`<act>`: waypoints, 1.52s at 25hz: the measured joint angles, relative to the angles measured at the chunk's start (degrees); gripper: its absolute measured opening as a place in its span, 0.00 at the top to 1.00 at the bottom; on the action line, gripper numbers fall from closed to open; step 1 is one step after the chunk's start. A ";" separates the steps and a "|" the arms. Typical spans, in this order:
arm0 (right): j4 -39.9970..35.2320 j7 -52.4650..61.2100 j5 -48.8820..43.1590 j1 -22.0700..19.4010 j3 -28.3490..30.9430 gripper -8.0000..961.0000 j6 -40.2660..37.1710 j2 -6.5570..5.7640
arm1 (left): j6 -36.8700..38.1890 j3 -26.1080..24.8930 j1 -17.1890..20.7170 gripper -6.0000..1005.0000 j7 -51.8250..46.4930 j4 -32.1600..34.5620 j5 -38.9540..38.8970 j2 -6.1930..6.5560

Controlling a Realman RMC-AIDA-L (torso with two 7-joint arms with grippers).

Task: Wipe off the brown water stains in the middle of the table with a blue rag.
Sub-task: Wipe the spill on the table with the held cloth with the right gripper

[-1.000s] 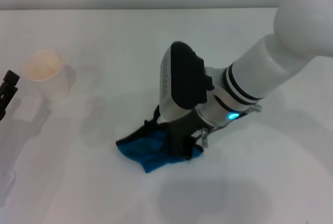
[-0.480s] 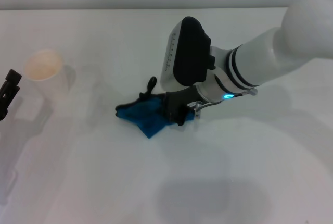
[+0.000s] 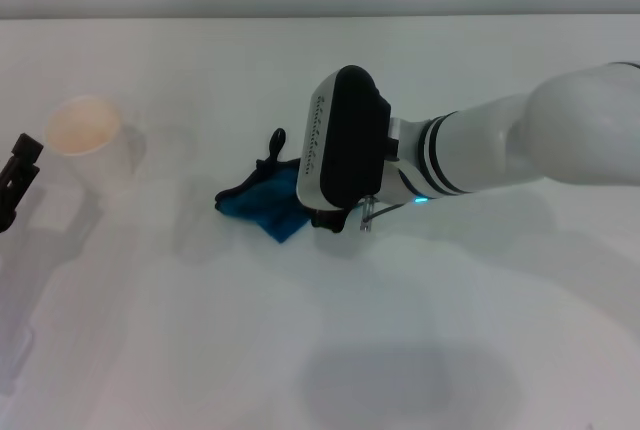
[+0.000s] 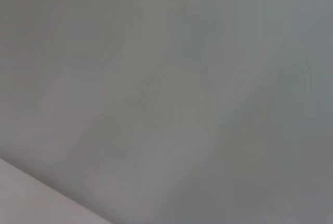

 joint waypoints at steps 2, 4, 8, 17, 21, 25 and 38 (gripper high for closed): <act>0.80 0.04 0.25 -0.05 -0.27 0.92 1.57 0.00 | 0.00 -0.03 0.02 0.12 0.00 -0.01 0.00 0.00; 1.86 0.06 0.79 -0.05 -0.33 0.92 3.28 -0.01 | 0.00 -0.05 -0.06 0.12 0.00 -0.03 0.00 0.00; 4.28 0.07 1.51 -0.04 -0.37 0.92 6.51 -0.01 | 0.00 -0.05 -0.15 0.12 0.00 -0.03 -0.01 0.00; 8.55 0.07 2.16 0.26 0.25 0.92 10.72 -0.01 | 0.00 -0.05 -0.31 0.12 -0.22 0.05 0.00 0.01; 10.42 0.07 2.29 0.63 2.32 0.92 11.64 0.00 | 0.00 -0.05 -0.31 0.12 -0.32 0.05 -0.01 0.05; 10.93 -0.05 1.94 0.70 8.72 0.91 9.17 -0.15 | 0.00 -0.05 0.16 0.12 -0.54 0.01 -0.01 0.12; 7.45 -0.26 -9.92 -2.13 33.13 0.91 -15.40 -1.15 | 0.07 -0.11 0.32 0.12 -1.29 -0.03 -0.12 0.24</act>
